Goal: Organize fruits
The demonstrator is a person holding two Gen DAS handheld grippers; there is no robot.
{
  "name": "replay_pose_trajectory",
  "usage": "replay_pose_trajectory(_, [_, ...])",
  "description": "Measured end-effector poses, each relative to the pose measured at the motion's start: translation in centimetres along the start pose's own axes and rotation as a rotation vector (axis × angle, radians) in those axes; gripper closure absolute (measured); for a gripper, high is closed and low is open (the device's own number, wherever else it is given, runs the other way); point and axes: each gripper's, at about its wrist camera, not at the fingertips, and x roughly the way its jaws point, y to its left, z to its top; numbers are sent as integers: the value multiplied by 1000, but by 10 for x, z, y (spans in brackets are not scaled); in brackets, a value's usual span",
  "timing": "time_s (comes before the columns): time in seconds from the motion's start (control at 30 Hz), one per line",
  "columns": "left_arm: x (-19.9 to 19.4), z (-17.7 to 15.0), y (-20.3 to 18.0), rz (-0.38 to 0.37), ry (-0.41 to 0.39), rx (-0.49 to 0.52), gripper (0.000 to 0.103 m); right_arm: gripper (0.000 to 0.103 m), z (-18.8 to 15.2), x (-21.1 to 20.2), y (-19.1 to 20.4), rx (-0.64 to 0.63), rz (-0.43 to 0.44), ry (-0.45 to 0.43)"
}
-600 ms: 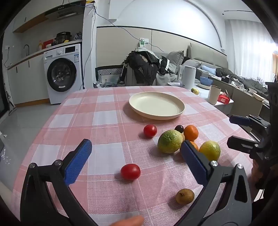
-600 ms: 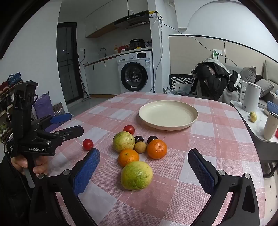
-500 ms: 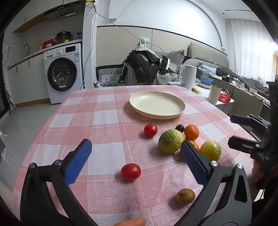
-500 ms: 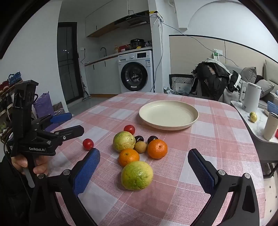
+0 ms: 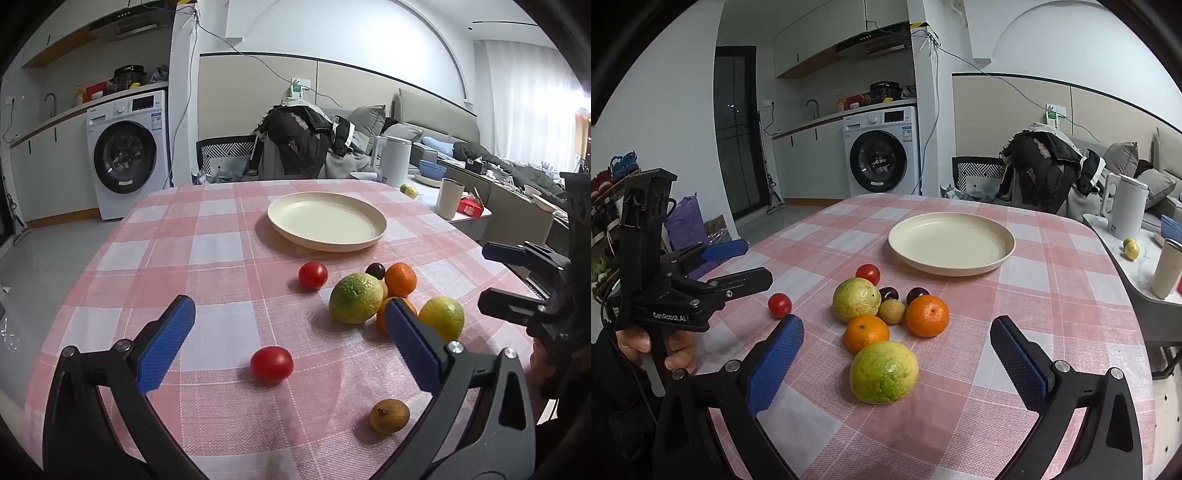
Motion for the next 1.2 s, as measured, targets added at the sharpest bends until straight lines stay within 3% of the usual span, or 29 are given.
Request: replay_pose_trajectory(1.2, [-7,0,-8,-31,-19,37,1,0,0,1,0,-9,-2,11])
